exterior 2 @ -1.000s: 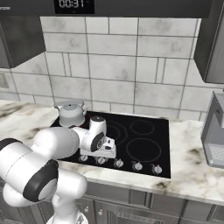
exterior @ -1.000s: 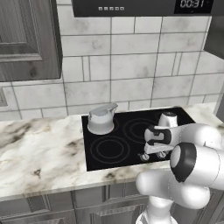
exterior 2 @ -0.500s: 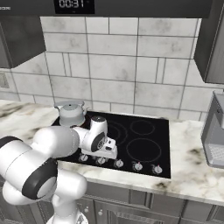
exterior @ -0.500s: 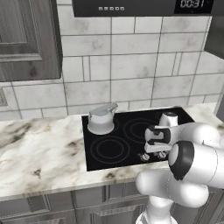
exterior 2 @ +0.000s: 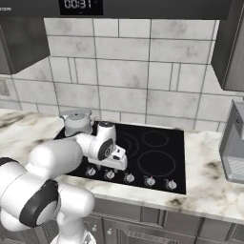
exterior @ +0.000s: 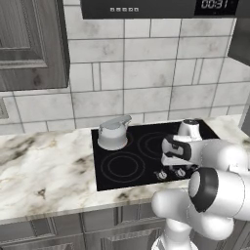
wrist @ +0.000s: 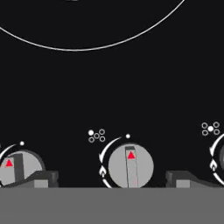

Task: The kettle is done boiling. Turn off the stove, then wait for 300 timesteps before moving the kettle to the dining table.

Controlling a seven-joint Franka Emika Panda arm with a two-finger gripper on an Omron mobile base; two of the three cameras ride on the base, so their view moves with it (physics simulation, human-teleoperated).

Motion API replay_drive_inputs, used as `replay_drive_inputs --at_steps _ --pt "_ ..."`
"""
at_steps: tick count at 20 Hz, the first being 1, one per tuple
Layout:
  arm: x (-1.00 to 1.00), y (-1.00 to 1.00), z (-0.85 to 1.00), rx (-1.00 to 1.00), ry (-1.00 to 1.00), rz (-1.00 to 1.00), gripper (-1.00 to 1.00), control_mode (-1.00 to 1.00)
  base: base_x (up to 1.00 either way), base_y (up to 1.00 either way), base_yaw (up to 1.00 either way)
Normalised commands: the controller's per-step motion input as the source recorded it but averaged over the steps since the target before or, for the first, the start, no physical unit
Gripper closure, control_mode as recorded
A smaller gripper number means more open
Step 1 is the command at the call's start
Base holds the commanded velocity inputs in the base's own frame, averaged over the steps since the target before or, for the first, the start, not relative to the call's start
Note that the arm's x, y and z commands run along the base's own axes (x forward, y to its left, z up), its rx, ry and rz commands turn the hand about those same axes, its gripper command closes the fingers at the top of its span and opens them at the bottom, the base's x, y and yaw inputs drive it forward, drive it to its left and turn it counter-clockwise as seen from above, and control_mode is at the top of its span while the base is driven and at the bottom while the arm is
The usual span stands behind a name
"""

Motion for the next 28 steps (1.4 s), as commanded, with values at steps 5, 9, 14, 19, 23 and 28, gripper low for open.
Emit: replay_drive_inputs --at_steps 5,9,14,19,23,28 --pt "-0.02 0.02 0.44 -0.06 0.00 -0.09 -1.00 -1.00 0.00 0.00 0.00" --pt "0.00 0.11 0.37 -0.05 0.00 -0.08 -1.00 -1.00 0.00 0.00 0.00" --pt "0.00 0.22 0.32 -0.04 0.00 -0.04 -1.00 -1.00 0.00 0.00 0.00" --pt "0.00 0.28 0.28 -0.05 0.00 -0.02 -1.00 -1.00 0.00 0.00 0.00" --pt "0.00 0.29 0.30 -0.05 0.00 -0.01 -1.00 -1.00 0.00 0.00 0.00" --pt "0.00 0.32 0.23 -0.05 0.00 0.00 -1.00 -1.00 0.00 0.00 0.00"
